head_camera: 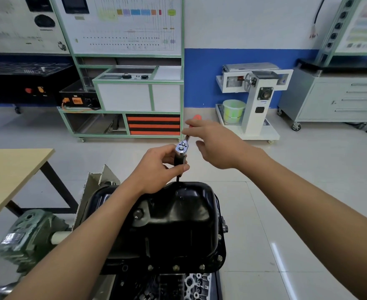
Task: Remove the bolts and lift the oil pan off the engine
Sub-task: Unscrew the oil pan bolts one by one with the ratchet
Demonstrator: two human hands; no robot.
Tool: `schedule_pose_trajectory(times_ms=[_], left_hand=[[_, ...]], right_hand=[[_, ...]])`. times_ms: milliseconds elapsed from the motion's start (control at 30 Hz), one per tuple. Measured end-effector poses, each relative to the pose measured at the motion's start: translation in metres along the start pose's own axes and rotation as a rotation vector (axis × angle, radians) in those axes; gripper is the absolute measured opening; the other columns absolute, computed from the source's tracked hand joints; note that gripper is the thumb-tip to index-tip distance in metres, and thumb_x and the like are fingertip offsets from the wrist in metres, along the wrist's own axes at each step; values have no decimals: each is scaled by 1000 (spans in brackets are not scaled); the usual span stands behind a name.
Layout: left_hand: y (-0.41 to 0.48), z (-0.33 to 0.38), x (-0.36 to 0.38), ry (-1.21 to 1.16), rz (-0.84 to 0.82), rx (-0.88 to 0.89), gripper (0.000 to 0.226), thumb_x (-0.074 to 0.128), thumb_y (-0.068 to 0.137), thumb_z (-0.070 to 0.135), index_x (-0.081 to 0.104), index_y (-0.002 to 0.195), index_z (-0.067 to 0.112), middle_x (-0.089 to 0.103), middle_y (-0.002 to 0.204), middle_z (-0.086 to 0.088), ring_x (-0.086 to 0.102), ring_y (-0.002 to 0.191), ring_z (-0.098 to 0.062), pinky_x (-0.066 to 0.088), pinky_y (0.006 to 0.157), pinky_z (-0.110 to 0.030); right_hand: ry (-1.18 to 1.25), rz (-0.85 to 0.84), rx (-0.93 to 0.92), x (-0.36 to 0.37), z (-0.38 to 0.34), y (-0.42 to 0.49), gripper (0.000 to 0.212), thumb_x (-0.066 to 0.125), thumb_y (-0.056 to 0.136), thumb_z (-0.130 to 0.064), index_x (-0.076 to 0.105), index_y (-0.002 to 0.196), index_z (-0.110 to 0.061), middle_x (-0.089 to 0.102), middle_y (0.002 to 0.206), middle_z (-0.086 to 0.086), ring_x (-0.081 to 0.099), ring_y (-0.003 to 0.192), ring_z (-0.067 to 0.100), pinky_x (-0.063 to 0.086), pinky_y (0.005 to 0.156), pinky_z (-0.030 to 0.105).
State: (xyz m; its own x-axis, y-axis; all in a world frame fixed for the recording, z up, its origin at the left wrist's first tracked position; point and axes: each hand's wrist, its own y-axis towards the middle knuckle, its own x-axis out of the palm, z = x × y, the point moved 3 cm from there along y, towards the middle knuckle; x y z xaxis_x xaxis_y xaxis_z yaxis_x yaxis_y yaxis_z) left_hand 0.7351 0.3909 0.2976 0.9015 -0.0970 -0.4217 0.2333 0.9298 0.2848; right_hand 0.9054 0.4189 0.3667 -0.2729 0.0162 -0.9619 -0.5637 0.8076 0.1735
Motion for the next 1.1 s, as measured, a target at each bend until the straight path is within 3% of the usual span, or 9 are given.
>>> schedule_pose_trajectory(times_ms=[200,300,400,500,600,733,833,967,1100], left_hand=[[3,-5,-1,18,68,-25,23,82,85,17,69,98,30,74,90,1,73,82,-23,60,86,-52],[3,-6,-1,30,90,-37,24,82,84,19,70,103,27,75,92,0,73,85,-25,60,84,-53],[4,-6,-2,54,132,-47,25,84,83,22,71,104,22,75,92,3,73,85,-20,61,82,-49],[2,-3,-2,91,165,-18,23,86,79,26,68,93,32,73,86,9,72,80,-13,60,79,-40],[0,3,-1,55,163,-9,20,77,66,37,63,80,35,70,77,11,65,70,-12,57,69,-30],[-1,4,-4,14,188,6,16,69,64,25,65,78,31,67,73,6,55,64,-7,51,62,-28],[-1,2,-5,1,170,-2,21,70,64,33,66,82,23,71,79,-1,60,67,-13,55,64,-29],[-1,-2,-4,6,91,7,17,79,82,13,71,92,24,73,82,-5,68,72,-28,60,72,-46],[-1,-3,-2,-28,29,1,33,77,88,6,74,90,39,77,89,4,71,78,-10,61,69,-30]], right_hand=[[-77,119,73,-13,4,-19,30,59,95,-24,68,123,-21,68,116,0,59,109,25,51,90,40],[-38,95,138,-22,3,-27,19,64,92,-30,75,107,-23,66,90,-1,61,85,25,53,76,34],[-9,34,157,-27,-6,-34,15,70,88,-35,78,92,-24,70,83,-1,63,76,19,57,75,37],[47,-54,125,-20,-25,-39,28,72,84,-43,76,70,-19,69,64,0,63,63,15,56,64,36],[104,-55,124,-8,-44,-41,45,74,80,-48,62,51,-17,52,43,-5,47,46,13,39,50,28],[156,2,129,-1,-54,-39,49,72,83,-49,61,54,-11,45,42,-1,42,44,15,35,50,29],[157,-34,141,-7,-51,-37,44,73,84,-47,69,59,-11,52,47,2,44,45,15,42,52,30],[54,-68,184,-19,-34,-38,29,70,88,-43,75,71,-19,65,60,1,60,59,17,53,60,33],[-155,19,191,-21,-20,-27,16,62,95,-23,77,101,-25,67,87,0,63,78,24,54,68,34]])
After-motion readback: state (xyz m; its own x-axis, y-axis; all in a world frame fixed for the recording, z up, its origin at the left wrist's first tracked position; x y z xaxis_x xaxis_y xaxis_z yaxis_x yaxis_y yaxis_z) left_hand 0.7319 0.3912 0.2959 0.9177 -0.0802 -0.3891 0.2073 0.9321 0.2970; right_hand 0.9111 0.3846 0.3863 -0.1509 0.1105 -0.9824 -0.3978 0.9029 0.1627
